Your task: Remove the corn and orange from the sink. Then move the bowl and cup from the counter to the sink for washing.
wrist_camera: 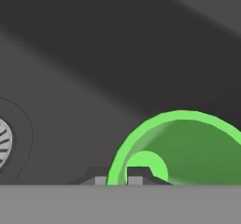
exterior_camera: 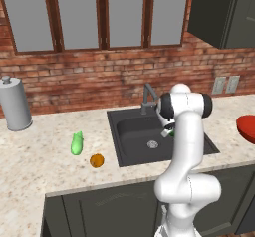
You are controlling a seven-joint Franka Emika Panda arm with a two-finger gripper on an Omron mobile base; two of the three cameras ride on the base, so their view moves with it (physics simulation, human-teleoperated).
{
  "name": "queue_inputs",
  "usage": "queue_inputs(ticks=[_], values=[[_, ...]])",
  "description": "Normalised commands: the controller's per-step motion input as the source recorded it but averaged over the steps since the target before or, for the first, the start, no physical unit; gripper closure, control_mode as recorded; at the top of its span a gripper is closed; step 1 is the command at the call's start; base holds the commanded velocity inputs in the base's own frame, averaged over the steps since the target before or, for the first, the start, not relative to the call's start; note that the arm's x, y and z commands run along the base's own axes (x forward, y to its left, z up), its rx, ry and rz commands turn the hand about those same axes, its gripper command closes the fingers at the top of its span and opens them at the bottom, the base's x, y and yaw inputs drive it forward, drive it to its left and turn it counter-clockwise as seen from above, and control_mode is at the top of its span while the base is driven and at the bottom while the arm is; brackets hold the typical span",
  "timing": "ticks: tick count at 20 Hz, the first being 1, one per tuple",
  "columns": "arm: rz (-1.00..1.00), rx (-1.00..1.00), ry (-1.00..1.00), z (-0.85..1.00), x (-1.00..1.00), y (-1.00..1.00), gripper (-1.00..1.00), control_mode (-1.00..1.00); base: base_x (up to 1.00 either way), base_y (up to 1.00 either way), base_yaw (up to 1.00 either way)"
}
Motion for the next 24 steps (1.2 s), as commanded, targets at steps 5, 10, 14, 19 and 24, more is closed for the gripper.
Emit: queue_inputs(ticks=[5,10,14,19,24], values=[[0.02,-0.01,0.0,-0.1,0.28,-0.09,1.0,-1.0,0.0,0.0,0.0],[0.02,0.0,0.0,-0.11,0.27,-0.1,1.0,-1.0,0.0,0.0,0.0],[0.03,0.0,0.0,-0.1,0.25,-0.12,1.0,-1.0,0.0,0.0,0.0],[0.03,0.0,0.0,-0.07,0.26,-0.11,1.0,-1.0,0.0,0.0,0.0],[0.03,0.0,0.0,-0.1,0.23,-0.1,1.0,-1.0,0.0,0.0,0.0]])
